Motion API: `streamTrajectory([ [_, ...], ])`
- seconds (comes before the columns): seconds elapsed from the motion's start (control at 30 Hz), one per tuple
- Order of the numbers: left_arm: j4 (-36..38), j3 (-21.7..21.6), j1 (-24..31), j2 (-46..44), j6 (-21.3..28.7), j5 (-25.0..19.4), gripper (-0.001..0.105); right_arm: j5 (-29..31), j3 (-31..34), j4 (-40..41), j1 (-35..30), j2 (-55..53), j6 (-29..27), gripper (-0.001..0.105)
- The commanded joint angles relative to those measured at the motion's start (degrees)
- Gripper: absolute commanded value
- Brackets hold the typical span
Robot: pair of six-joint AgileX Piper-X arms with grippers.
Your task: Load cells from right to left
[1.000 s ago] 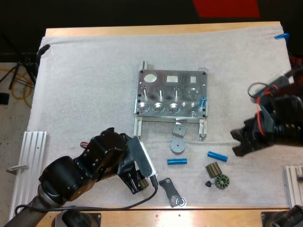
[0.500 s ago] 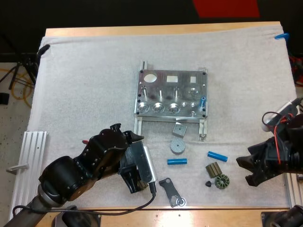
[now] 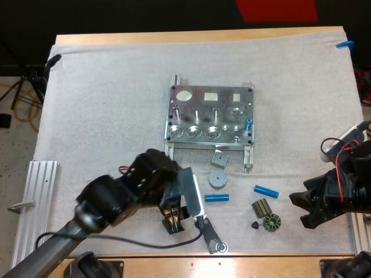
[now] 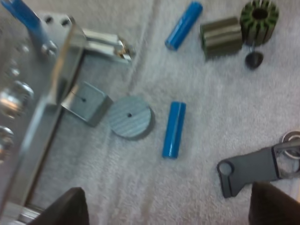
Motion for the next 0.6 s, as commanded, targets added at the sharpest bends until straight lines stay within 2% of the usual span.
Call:
streamTrajectory([
  [0.0, -0.2, -0.4, -0.3, 1.8, 1.7, 0.4, 0.069, -1.0, 0.0, 0.0, -0.1, -0.3, -0.2, 0.044],
  [0.17, -0.5, -0.4, -0.3, 8.8, 7.9, 0.4, 0.069, -1.0, 0.0, 0.0, -0.1, -0.3, -0.2, 0.044],
  [0.57, -3.6, -0.4, -0.3, 21.2, 8.0, 0.4, 0.069, -0.6, 0.0, 0.0, -0.1, -0.3, -0.2, 0.044],
])
